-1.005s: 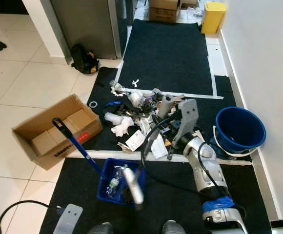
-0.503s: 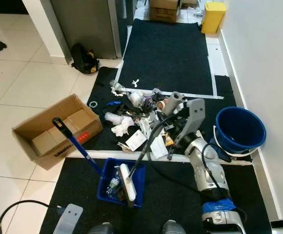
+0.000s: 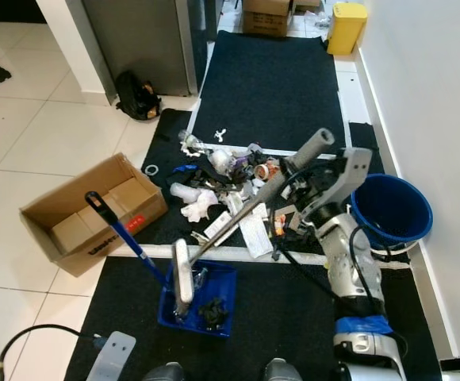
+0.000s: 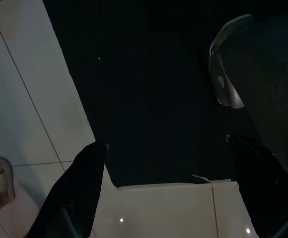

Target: Sweep floor

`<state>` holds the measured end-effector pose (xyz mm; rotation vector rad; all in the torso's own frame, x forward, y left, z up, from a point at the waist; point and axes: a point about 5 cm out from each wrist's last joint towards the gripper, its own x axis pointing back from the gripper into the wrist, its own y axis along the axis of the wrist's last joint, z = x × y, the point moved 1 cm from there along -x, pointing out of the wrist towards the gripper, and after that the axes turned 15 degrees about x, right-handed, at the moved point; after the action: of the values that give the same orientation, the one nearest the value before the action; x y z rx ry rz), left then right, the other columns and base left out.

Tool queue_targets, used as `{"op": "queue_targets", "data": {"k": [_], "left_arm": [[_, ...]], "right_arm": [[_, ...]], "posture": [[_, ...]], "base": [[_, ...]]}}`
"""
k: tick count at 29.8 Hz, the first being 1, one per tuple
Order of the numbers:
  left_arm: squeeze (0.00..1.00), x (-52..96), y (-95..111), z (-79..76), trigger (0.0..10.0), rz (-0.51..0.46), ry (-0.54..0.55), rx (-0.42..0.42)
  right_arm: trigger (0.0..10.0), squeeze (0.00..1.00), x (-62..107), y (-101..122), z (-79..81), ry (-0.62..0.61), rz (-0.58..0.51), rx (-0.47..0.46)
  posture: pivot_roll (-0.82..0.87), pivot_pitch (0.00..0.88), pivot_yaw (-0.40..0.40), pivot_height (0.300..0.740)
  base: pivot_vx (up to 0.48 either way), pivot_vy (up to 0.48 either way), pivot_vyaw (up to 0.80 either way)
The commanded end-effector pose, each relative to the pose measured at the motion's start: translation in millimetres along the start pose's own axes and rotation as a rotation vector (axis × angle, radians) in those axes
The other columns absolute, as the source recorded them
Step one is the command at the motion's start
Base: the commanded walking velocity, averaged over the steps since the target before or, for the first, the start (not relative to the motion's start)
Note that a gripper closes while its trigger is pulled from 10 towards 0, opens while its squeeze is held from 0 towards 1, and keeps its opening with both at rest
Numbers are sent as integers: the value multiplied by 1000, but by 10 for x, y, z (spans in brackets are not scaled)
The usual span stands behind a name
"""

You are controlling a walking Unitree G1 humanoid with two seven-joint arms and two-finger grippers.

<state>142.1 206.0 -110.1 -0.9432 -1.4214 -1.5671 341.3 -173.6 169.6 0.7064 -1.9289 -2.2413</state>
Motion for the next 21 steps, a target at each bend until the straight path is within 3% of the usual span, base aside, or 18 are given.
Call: {"op": "queue_targets", "data": {"k": [1, 9, 13, 15, 21], "left_arm": [[0, 2, -140, -207, 10000, 48, -58, -9], [0, 2, -140, -212, 10000, 48, -59, -9], [0, 2, -142, -216, 10000, 49, -60, -10], [0, 3, -151, -214, 10000, 51, -60, -12], [0, 4, -157, -213, 10000, 52, -60, -13]], "right_arm": [[0, 0, 5, 65, -77, -31, -21, 38], [0, 0, 5, 88, -155, -68, -3, 112], [0, 0, 15, 150, -264, -107, 24, 213], [0, 0, 44, 185, -355, -125, 69, 314], [0, 0, 78, 92, -416, -155, 147, 369]], "posture": [[38, 133, -21, 740], [37, 133, -19, 740], [37, 133, -19, 740], [35, 139, -16, 740], [35, 139, -16, 740]], "base": [[0, 0, 0], [0, 0, 0], [0, 0, 0], [0, 0, 0], [0, 0, 0]]}}
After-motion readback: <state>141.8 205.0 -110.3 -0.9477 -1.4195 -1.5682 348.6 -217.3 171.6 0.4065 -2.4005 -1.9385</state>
